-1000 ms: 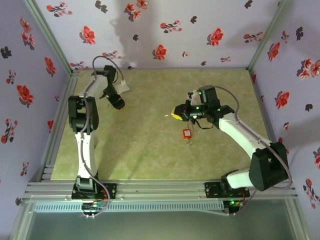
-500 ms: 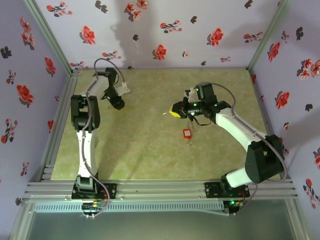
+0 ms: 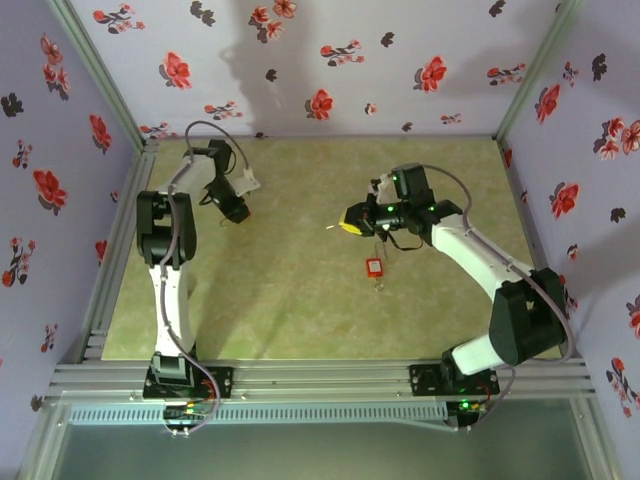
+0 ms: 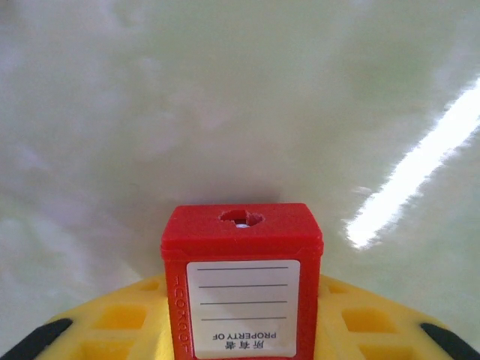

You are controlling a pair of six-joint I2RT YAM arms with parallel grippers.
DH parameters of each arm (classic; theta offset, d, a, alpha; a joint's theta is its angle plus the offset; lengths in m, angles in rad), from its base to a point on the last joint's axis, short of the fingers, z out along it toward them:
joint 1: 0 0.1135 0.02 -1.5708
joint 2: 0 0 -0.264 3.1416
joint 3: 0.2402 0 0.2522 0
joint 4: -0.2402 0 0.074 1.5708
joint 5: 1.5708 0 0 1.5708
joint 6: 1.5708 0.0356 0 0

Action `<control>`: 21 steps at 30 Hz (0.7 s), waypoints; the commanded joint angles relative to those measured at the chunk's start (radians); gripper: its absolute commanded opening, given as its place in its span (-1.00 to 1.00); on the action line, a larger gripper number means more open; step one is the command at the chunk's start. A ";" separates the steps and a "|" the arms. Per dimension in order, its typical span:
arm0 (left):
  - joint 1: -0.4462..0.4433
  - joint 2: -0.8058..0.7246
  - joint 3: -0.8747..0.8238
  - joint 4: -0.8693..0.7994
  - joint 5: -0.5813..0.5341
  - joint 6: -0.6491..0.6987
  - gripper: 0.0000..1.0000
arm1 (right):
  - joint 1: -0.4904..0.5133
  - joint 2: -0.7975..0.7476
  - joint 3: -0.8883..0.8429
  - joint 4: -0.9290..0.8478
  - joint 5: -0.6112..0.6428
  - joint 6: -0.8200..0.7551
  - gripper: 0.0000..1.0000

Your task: Unlock with the key

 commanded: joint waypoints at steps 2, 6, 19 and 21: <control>-0.068 -0.241 -0.131 0.090 0.139 0.090 -0.70 | -0.063 -0.079 0.053 -0.124 -0.035 -0.096 -1.00; -0.169 -0.398 -0.206 0.132 0.181 0.152 -0.71 | -0.108 -0.128 0.119 -0.305 -0.064 -0.224 -1.00; -0.483 -0.628 -0.231 0.176 0.313 0.124 -0.83 | -0.112 -0.285 0.225 -0.546 -0.095 -0.384 -1.00; -0.514 -0.643 -0.219 0.176 0.345 0.111 -0.87 | -0.106 -0.318 0.207 -0.504 -0.100 -0.361 -1.00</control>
